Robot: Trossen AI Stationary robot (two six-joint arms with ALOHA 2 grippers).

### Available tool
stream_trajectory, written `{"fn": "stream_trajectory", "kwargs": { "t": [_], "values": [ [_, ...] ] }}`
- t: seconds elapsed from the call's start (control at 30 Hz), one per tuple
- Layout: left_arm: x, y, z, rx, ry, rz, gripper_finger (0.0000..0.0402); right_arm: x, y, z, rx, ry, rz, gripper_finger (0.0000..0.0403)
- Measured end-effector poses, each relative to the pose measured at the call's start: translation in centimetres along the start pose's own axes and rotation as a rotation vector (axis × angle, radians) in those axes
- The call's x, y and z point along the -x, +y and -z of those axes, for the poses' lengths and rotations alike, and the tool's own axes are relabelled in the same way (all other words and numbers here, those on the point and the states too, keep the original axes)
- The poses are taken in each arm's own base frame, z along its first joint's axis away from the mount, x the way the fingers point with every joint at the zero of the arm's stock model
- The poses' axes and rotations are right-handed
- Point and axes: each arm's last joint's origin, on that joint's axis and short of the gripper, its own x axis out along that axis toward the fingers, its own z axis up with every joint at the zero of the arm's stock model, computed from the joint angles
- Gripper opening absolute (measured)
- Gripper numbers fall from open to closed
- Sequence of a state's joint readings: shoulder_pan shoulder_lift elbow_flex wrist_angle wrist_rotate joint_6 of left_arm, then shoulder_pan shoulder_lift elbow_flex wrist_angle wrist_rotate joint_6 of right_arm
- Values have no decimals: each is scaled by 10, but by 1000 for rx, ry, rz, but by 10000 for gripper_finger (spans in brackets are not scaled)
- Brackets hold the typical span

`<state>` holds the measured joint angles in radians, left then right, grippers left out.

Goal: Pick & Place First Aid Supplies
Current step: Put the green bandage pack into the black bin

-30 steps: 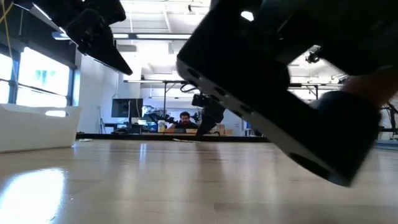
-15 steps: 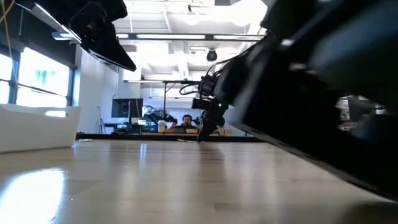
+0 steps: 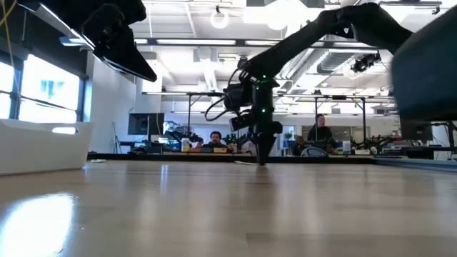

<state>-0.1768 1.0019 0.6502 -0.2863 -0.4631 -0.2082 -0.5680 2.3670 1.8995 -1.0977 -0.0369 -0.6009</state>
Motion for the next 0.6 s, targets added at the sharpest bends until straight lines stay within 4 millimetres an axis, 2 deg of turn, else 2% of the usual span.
{"fn": "stream_trajectory", "kwargs": {
  "t": [0.3,0.47,0.6],
  "values": [
    [0,0,2,-10,17,-1,107,-4,65,-28,25,127,39,103],
    [0,1,3,-16,28,-3,107,-4,97,-31,63,249,83,103],
    [0,0,3,-16,32,2,107,0,115,-29,66,305,83,103]
  ]
}}
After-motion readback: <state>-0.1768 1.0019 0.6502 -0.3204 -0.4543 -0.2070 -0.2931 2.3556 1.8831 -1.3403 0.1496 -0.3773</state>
